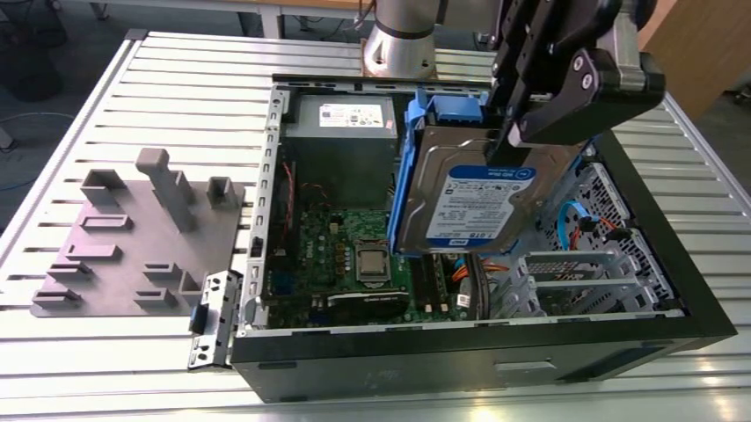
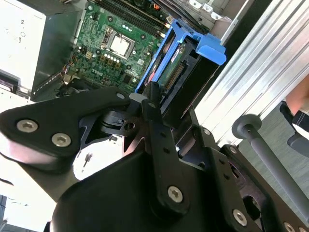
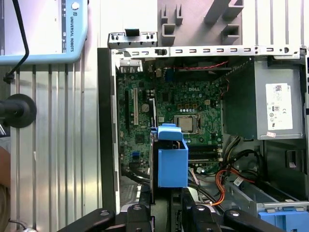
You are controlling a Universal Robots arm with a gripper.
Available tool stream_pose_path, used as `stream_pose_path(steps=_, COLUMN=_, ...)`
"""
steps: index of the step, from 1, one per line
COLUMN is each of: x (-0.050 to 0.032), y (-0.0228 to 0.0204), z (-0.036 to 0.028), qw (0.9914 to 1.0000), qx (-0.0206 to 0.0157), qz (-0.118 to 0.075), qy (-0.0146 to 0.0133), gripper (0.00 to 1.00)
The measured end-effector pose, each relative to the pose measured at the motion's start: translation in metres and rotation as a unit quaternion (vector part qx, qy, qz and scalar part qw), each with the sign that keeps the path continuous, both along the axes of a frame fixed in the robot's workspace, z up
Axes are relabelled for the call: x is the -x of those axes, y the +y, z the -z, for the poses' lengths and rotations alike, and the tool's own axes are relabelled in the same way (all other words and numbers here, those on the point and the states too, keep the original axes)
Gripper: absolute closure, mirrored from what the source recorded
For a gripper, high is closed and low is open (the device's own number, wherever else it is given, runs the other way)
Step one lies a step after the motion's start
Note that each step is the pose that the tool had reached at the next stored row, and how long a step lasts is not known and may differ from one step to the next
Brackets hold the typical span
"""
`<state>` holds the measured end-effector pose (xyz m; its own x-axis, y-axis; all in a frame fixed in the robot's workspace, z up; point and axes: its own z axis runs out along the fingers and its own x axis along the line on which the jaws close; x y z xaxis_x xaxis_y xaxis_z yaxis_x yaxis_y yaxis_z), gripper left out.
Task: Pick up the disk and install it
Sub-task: 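Pick up the disk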
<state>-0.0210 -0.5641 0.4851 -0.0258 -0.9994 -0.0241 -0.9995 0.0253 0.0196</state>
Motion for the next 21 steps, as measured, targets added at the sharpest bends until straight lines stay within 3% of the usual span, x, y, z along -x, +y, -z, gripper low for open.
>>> stream_pose_path(steps=11, x=0.0, y=-0.0037, z=0.0001, qw=1.0, qx=-0.0001, qz=0.0, qy=0.0, gripper=0.65)
stream_pose_path(steps=13, x=0.0, y=-0.0243, z=0.0001, qw=1.0, qx=0.0005, qz=0.0, qy=0.0, gripper=0.65)
stream_pose_path(steps=21, x=0.0, y=-0.0264, z=0.0001, qw=1.0, qx=0.0005, qz=0.0, qy=0.0, gripper=0.65)
